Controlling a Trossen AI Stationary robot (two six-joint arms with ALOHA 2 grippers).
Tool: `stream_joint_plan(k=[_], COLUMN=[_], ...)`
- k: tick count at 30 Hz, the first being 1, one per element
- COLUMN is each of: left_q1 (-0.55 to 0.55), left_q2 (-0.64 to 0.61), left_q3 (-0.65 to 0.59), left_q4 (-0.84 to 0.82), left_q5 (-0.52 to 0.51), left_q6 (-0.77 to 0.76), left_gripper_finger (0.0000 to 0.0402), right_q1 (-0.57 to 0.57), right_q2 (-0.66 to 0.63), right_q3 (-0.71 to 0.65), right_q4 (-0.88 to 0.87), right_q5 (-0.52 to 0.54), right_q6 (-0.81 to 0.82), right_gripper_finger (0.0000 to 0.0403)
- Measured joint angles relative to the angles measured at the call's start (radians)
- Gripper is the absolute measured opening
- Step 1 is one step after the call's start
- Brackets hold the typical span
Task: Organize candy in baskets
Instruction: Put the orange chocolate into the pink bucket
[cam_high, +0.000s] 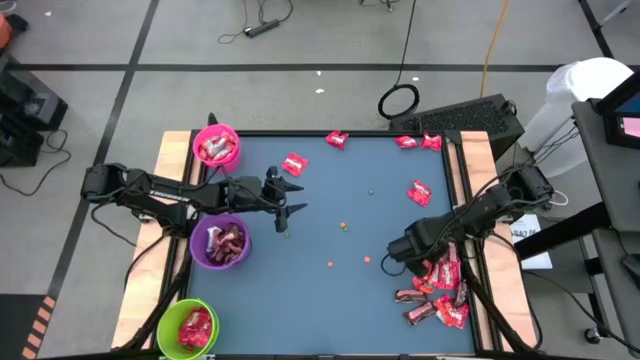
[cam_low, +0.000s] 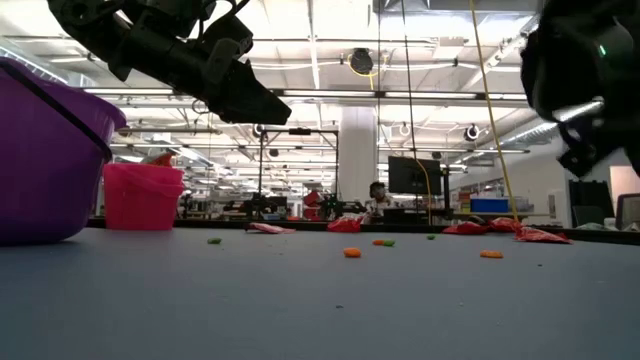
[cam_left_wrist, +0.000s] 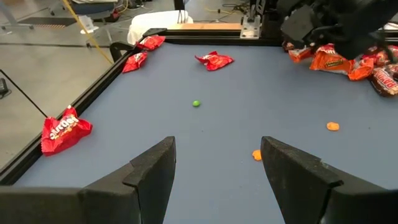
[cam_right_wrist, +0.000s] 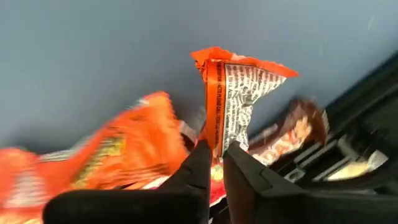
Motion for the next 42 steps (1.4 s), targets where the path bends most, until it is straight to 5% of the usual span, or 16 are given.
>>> stream_joint_plan(k=[8,13,23,33,42], left_q1=[0.0,0.0,0.0,-0.034,-0.043], left_q2=[0.0,0.0,0.0,0.062,0.107], left_q3=[0.0,0.0,0.0,0.001,0.001], left_q4=[0.011,0.03,0.07,0.17,0.317], left_q5=[-0.003,0.003,0.166,0.26,0.242], left_q6=[-0.002,-0.077,-0.072,-0.053,-0.079], left_gripper_finger=[0.0242,0.0242,0.0242,0.0242,0.0242], right_q1=[0.0,-0.013,-0.095,-0.202,-0.237], right_q2=[0.0,0.001,0.003,0.004,0.007], right_q3=[0.146,0.137,0.134,0.134,0.134], right_q4=[0.186,0.528,0.917,1.288,1.417], right_q5=[0.325,0.351,0.584,0.59,0.507], right_q6=[-0.254,-0.537,-0.924,-1.211,-1.293], right_gripper_finger=[0.0016,0.0016,0.0015,0.0015,0.0015])
